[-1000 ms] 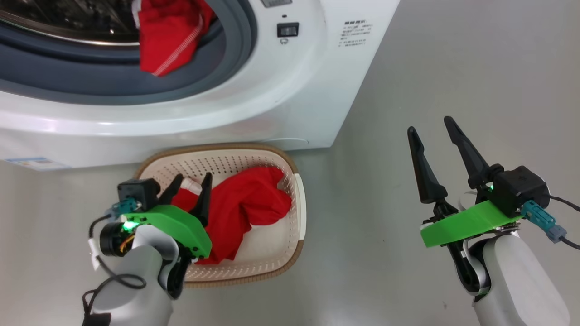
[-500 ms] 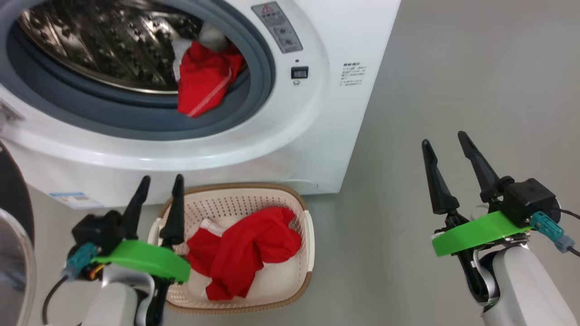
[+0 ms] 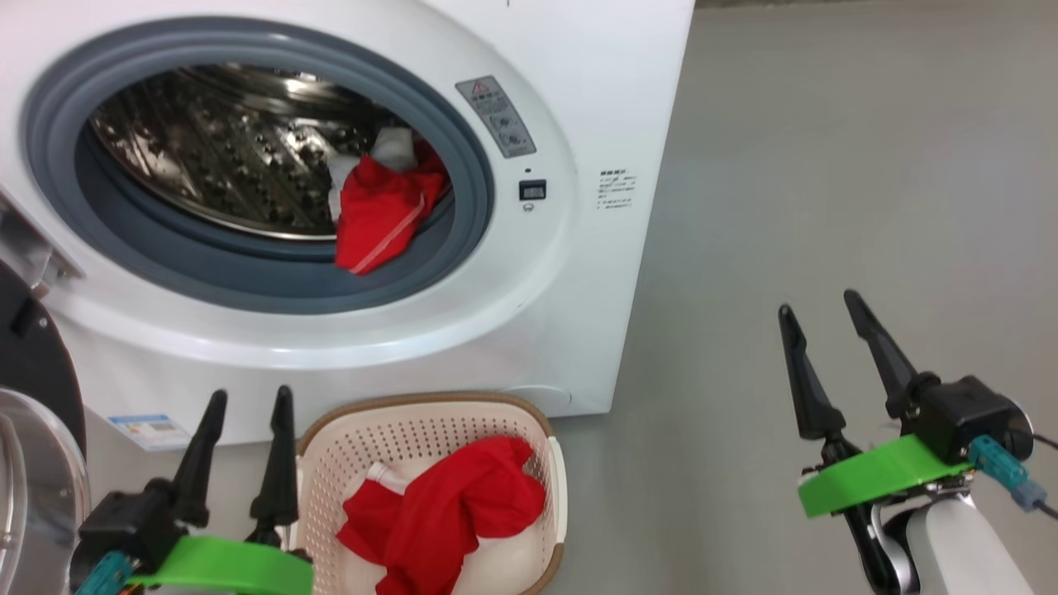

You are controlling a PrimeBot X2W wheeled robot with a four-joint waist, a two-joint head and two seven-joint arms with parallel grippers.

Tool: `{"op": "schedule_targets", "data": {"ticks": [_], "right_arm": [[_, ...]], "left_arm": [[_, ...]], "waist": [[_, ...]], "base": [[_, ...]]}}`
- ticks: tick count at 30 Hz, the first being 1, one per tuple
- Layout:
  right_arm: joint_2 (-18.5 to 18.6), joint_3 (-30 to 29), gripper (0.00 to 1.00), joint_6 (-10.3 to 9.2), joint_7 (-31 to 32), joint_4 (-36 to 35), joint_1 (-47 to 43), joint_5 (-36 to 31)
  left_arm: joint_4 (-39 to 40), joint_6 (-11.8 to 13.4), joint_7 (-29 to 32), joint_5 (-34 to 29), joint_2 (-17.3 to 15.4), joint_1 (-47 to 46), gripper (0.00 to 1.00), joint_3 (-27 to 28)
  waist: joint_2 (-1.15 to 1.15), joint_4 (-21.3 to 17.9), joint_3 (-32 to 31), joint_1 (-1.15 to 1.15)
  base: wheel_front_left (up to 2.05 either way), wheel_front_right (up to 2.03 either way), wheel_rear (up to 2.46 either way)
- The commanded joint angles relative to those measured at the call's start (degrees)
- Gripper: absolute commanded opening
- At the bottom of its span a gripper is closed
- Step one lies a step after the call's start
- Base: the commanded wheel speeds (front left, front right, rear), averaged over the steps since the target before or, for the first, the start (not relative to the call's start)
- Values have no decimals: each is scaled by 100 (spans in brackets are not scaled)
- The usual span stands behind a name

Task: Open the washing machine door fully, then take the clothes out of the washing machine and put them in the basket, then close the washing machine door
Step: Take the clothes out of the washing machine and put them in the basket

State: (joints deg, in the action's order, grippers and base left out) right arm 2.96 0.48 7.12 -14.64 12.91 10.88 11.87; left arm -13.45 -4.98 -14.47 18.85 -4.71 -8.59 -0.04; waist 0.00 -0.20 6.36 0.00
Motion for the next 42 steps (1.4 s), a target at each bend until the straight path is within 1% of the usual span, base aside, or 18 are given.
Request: {"op": "schedule_targets", "data": {"ticks": [1,12,23,32,42], "right_arm": [[-8,95,100,36,-36,-186,-63,-94],[-8,99,100,36,-36,-436,-557,-109],[-8,157,100,36,-36,-526,-742,-99],[-8,182,100,36,-36,-514,-787,-129],[-8,215,100,36,-36,-524,-776,-159]], "left_arm": [[243,60,-52,-47,-164,82,100,281],[593,122,-52,-229,-165,722,100,480],[697,158,-52,-266,-136,1025,100,526],[714,194,-52,-305,-116,1088,100,443],[735,219,-52,-268,-107,1047,100,377]], "waist": [[0,-84,-180,0],[0,-252,-611,0],[0,-303,-788,0],[0,-286,-833,0],[0,-267,-709,0]], "base": [[0,0,0],[0,0,0],[0,0,0],[0,0,0],[0,0,0]]}}
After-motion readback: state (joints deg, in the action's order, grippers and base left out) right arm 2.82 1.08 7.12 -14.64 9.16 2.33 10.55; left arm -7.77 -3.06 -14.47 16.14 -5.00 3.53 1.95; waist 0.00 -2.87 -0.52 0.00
